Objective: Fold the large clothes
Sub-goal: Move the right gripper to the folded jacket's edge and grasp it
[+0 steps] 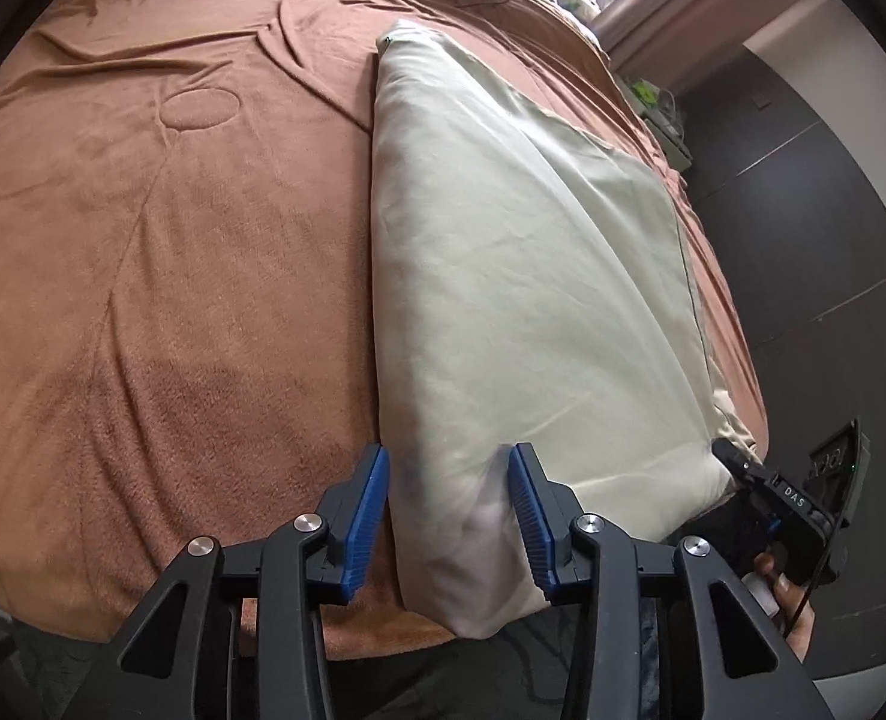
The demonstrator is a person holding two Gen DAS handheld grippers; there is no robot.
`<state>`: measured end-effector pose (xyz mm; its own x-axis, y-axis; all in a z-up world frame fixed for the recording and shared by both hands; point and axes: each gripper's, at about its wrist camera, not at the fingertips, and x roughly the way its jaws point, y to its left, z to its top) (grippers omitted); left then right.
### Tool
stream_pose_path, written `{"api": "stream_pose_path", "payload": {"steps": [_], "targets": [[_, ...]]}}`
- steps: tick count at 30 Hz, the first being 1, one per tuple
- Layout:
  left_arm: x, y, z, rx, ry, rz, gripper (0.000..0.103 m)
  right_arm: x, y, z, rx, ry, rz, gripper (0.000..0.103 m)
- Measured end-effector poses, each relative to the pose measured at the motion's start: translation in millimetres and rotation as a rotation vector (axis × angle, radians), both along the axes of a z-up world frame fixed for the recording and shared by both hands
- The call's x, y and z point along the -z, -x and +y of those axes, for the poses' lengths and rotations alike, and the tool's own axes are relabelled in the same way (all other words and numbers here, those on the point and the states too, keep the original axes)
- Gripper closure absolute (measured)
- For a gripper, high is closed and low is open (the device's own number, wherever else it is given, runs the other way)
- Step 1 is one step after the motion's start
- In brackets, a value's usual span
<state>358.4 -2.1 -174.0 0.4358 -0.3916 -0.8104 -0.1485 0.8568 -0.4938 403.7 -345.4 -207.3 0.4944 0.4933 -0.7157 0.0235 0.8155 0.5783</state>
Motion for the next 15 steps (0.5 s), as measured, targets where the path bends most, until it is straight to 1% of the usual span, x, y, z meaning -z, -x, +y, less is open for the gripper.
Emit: {"api": "stream_pose_path", "payload": {"steps": [1,2,3,4,5,6,7,8,10,15], "targets": [[-1.1,-2.1,0.5,0.002,-0.004,0.001,0.059,-1.4,1.0,-2.5,0.000,-0.007,0.002,0.081],[-2.8,-4.3,0.1,0.003,-0.009,-0.002,0.059,-4.5,0.5,-5.1,-0.005,-0.009,0.003,0.079],[-4.1,-7.3,0.7,0.006,-0.018,-0.006,0.059,-6.9,-0.5,-6.7,-0.011,-0.004,0.002,0.074],[-4.8,-9.4,1.0,0.007,-0.021,-0.006,0.059,-10.0,-2.4,-8.7,-0.016,0.009,0.001,0.064],[-5.8,-13.3,0.2,0.007,-0.021,-0.006,0.059,-13.3,-5.1,-11.2,-0.020,0.025,-0.003,0.057],[-5.7,-18.8,-0.2,0.002,-0.019,-0.003,0.059,-17.4,-9.2,-13.9,-0.020,0.048,-0.009,0.042],[-5.2,-23.3,1.1,-0.001,-0.018,0.000,0.059,-19.6,-11.9,-15.5,-0.019,0.060,-0.013,0.036],[-4.9,-25.6,1.9,-0.003,-0.018,0.001,0.059,-22.1,-16.7,-18.3,-0.021,0.067,-0.018,0.036],[-4.1,-35.3,3.8,-0.003,-0.022,0.000,0.059,-22.6,-30.5,-19.5,-0.061,0.043,-0.008,0.036],[-1.9,-55.0,5.9,-0.008,-0.027,0.004,0.059,-8.5,-71.5,-10.0,-0.196,-0.005,0.043,0.036]]}}
